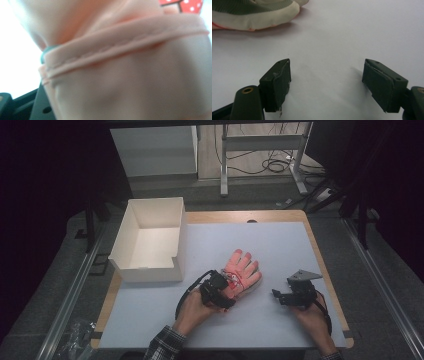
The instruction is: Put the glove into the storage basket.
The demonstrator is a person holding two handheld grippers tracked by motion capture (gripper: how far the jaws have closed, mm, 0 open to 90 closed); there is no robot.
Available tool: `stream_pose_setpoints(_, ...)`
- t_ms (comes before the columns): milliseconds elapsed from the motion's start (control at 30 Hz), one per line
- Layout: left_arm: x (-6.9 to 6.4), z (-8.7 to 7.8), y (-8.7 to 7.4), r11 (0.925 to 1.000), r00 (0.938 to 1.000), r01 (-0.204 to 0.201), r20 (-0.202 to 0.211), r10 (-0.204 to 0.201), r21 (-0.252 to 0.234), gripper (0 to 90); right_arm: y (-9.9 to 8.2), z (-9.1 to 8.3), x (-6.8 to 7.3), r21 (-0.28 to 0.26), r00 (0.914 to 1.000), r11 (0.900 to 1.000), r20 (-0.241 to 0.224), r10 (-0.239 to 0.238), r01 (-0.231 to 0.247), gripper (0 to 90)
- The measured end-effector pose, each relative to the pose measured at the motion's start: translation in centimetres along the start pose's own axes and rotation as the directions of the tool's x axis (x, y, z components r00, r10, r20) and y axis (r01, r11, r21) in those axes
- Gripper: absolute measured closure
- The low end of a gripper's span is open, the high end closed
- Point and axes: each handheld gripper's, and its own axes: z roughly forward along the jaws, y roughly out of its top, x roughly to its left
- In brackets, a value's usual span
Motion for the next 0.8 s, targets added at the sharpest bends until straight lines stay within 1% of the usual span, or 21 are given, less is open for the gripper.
stream_pose_setpoints(67,0.1,-0.3,0.1,1.0000,0.9998,0.002,-0.021,-0.002,-0.005,40.4,0.0,0.0,0.0,0.000,1.0000,1.0000,0.000,0.000,0.000,23.3)
stream_pose_setpoints(100,0.1,-0.3,0.1,1.0000,0.9998,0.002,-0.021,-0.002,-0.005,40.6,0.0,0.0,0.0,0.000,1.0000,1.0000,0.000,0.000,0.000,23.3)
stream_pose_setpoints(167,0.5,-0.7,0.3,0.9997,0.9994,0.016,-0.030,-0.016,-0.017,40.8,0.0,0.0,0.0,0.000,1.0000,1.0000,0.000,0.000,0.000,23.3)
stream_pose_setpoints(267,1.1,-1.5,0.6,0.9993,0.9990,0.023,-0.037,-0.024,-0.031,40.9,0.0,0.0,0.0,0.000,1.0000,1.0000,0.000,-0.001,0.001,23.3)
stream_pose_setpoints(533,1.9,-2.7,1.6,0.9982,0.9963,0.018,-0.083,-0.023,-0.057,40.5,0.0,0.0,0.0,0.000,1.0000,1.0000,0.000,0.000,0.000,23.3)
stream_pose_setpoints(800,2.6,-3.8,3.1,0.9971,0.9936,0.018,-0.110,-0.026,-0.074,40.1,0.0,0.0,0.0,0.000,1.0000,1.0000,0.000,-0.001,0.001,23.2)
